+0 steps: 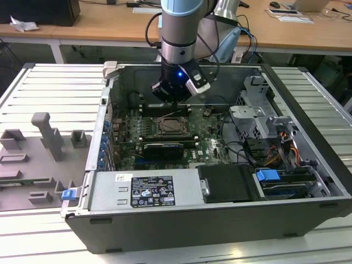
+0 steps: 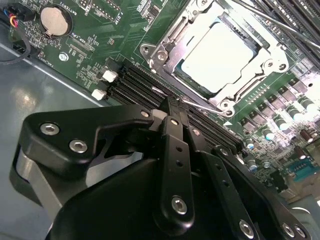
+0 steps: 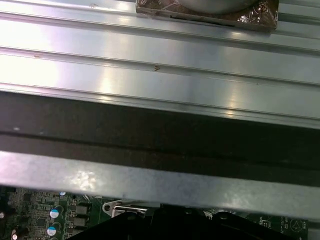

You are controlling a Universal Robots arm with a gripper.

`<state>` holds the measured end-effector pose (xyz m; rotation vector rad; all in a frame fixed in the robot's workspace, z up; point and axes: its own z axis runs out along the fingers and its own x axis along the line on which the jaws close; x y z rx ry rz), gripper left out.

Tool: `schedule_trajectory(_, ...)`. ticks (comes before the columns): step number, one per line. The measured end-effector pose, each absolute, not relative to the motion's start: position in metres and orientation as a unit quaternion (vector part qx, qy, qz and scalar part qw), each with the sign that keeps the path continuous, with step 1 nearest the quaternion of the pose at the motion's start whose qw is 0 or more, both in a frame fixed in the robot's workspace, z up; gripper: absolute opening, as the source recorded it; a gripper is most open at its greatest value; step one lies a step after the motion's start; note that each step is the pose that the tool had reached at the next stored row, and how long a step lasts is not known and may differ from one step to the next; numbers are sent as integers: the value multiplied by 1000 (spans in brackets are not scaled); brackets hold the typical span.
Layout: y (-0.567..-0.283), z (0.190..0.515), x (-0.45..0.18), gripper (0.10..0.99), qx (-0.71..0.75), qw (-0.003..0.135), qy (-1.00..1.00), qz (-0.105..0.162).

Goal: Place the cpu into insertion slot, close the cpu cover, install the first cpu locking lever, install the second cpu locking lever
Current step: 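Install the first cpu locking lever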

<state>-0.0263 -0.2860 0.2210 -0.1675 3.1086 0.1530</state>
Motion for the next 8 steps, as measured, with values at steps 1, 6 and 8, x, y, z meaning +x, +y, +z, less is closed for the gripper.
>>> schedule_trajectory(1,-286,221,-26,106,-54,12,997,49)
schedule_trajectory(6,-286,220,-26,106,-54,12,997,49)
schedule_trajectory(8,-286,220,-26,106,-54,12,997,49)
